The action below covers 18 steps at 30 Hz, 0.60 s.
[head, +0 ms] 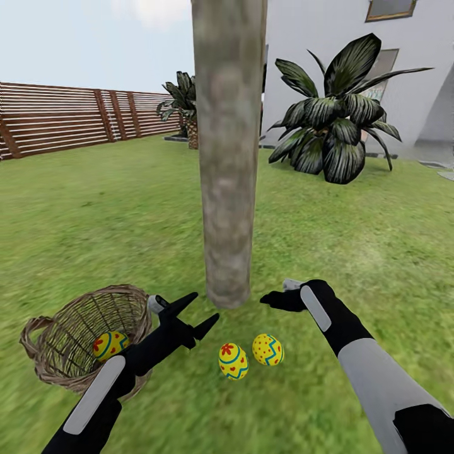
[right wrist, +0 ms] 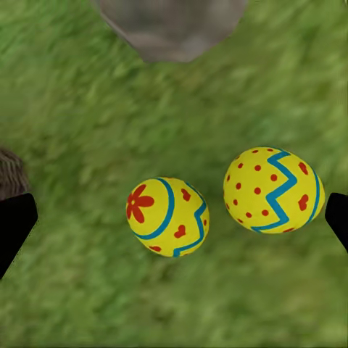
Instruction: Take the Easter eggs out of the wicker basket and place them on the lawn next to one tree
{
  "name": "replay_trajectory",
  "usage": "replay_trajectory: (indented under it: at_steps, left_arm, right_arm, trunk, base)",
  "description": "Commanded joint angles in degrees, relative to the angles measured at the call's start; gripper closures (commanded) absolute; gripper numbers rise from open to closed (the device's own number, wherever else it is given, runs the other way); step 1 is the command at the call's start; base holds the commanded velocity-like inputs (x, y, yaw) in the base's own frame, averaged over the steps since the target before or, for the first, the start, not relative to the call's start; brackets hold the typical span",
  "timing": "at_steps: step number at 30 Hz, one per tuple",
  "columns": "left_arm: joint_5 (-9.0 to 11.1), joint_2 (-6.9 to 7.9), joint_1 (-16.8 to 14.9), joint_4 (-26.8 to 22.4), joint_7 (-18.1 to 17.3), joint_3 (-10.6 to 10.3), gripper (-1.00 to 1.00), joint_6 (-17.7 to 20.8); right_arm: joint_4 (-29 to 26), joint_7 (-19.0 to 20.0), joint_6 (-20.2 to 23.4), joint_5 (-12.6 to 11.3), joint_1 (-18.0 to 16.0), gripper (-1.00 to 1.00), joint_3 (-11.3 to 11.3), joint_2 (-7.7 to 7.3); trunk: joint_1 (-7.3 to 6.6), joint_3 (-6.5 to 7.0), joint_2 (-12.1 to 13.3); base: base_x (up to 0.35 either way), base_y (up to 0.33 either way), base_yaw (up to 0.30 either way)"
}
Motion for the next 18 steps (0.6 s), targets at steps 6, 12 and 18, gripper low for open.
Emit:
replay_trajectory:
  at_steps: [6,12,18]
  left_arm:
    - [-0.2,-0.03,0.0,0.1,-0.2,-0.1,-1.0,0.1]
    - [-0.3,-0.07,0.0,0.2,-0.2,0.0,-1.0,0.0]
    - [-0.5,-0.23,0.0,0.2,-0.2,-0.1,-1.0,0.0]
  right_arm:
    - [-0.1,-0.1,0.1,-0.3,0.0,-1.0,0.2,-0.07]
    - [0.0,-0.1,0.1,-0.3,0.0,-1.0,0.2,-0.09]
    - [0.0,-0.1,0.1,-0.3,0.0,-1.0,0.2,-0.1]
  trunk:
    - [-0.16,1.29,0.1]
    - [-0.22,1.73,0.1]
    - [-0.22,1.73,0.1]
  base:
    - [0.0,0.0,0.0]
    - [0.0,0.0,0.0]
    - [0.0,0.0,0.0]
